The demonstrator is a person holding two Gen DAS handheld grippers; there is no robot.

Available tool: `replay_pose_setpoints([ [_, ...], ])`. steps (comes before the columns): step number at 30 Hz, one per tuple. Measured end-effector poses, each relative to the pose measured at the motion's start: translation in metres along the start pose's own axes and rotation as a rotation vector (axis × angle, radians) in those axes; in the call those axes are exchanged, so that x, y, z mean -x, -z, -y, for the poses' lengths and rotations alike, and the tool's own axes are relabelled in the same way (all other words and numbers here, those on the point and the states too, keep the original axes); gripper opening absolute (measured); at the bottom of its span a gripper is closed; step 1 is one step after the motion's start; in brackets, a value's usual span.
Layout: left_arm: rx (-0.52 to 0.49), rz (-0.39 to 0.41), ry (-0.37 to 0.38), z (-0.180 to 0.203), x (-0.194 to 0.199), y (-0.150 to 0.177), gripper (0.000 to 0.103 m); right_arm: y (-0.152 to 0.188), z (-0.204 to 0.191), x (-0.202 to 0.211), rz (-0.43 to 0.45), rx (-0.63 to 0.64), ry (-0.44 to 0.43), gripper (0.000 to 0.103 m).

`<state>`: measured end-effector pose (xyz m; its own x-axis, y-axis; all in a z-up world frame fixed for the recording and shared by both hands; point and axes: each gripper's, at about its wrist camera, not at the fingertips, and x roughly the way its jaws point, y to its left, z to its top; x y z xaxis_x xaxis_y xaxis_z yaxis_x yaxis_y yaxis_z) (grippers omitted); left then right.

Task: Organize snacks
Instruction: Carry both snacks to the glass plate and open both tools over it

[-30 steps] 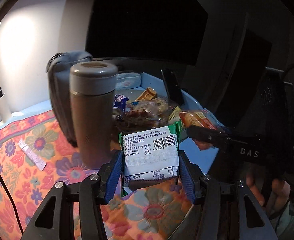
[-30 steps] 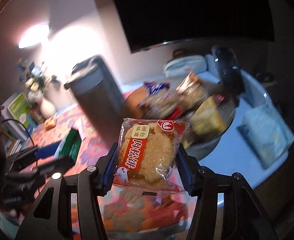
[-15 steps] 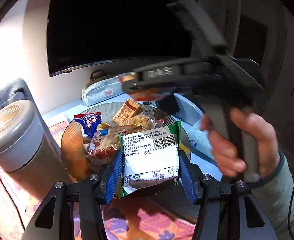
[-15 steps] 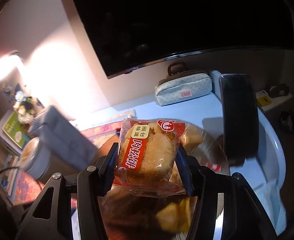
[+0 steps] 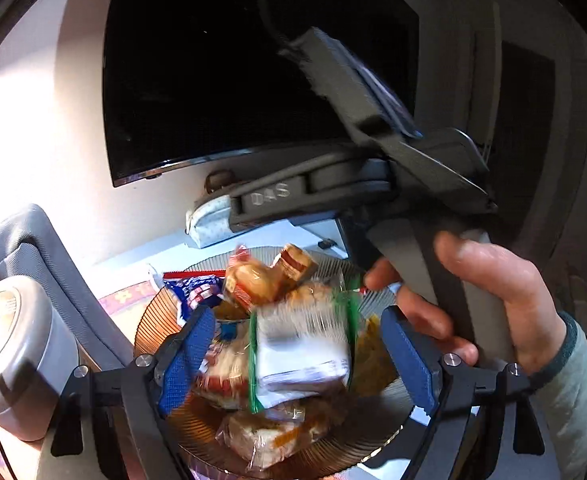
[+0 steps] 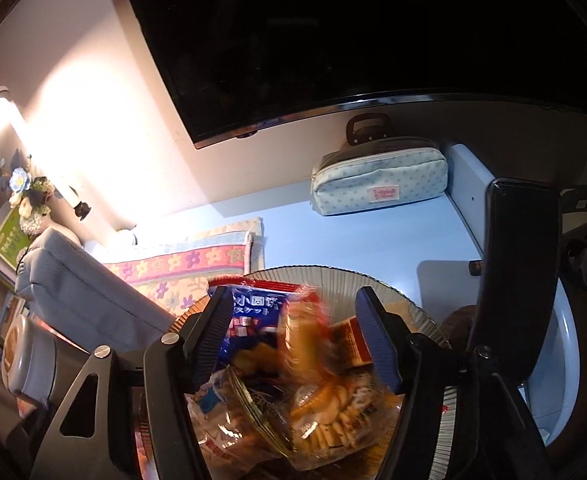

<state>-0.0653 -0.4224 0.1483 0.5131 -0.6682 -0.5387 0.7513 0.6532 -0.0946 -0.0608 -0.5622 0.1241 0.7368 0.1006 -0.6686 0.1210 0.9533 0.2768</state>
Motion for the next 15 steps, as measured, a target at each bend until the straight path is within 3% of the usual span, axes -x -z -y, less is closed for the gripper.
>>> replay_pose_setpoints([
  [15,0.013,0.003,0.032,0.0,0.035,0.016,0.082,0.028,-0.019,0.034,0.028,0.009,-0.051,0.063],
])
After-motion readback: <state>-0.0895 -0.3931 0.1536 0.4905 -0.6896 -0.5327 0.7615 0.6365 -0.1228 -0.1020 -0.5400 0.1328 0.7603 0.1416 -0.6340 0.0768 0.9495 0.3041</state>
